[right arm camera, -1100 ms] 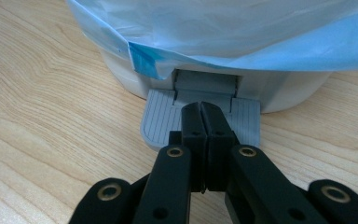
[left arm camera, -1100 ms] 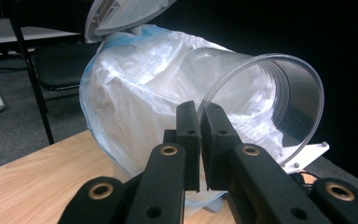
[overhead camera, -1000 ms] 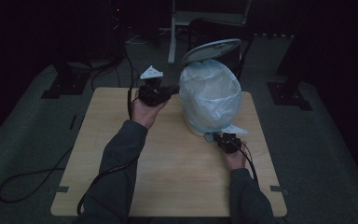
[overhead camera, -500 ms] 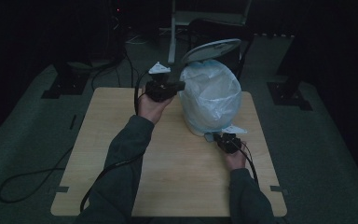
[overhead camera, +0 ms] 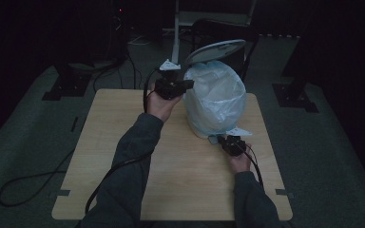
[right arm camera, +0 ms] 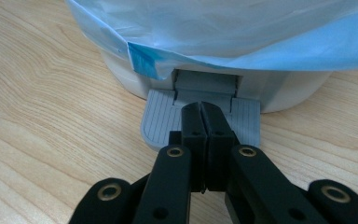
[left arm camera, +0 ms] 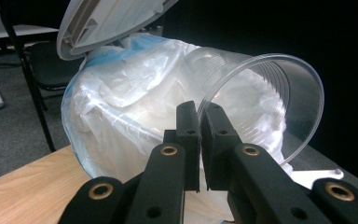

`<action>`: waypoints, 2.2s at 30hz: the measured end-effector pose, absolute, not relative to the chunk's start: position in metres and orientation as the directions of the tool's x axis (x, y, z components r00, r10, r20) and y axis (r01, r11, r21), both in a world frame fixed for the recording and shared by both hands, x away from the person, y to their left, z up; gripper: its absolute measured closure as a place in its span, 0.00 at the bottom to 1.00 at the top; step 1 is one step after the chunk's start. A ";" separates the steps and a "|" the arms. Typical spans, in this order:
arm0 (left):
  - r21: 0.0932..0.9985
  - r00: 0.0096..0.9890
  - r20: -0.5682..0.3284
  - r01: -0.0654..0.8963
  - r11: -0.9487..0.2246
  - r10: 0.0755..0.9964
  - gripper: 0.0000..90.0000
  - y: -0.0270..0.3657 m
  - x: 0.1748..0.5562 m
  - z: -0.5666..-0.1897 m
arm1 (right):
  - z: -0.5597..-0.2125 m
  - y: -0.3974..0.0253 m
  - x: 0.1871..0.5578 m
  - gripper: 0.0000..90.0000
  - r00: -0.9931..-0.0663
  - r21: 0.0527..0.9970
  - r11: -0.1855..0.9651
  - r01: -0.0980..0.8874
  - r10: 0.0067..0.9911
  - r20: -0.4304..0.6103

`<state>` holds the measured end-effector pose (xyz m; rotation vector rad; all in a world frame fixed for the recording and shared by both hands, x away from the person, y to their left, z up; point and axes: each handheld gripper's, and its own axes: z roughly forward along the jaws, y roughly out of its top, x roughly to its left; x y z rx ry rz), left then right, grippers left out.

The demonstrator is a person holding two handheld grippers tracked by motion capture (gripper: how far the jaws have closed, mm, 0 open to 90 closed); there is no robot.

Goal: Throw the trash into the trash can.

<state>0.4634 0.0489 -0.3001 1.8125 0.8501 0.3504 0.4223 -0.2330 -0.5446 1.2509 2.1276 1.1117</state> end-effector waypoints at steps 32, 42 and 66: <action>0.887 0.686 -0.162 0.416 -0.200 0.710 0.97 0.025 0.479 -0.298 | -0.545 -0.233 0.422 0.99 -0.500 0.810 0.269 0.520 0.865 0.034; 0.883 0.677 -0.176 0.430 -0.190 0.715 0.96 0.024 0.482 -0.301 | -0.545 -0.233 0.422 0.99 -0.500 0.810 0.269 0.520 0.865 0.033; 0.877 0.679 -0.144 0.425 -0.225 0.720 0.96 0.012 0.492 -0.299 | -0.545 -0.233 0.422 0.99 -0.499 0.810 0.269 0.521 0.866 0.034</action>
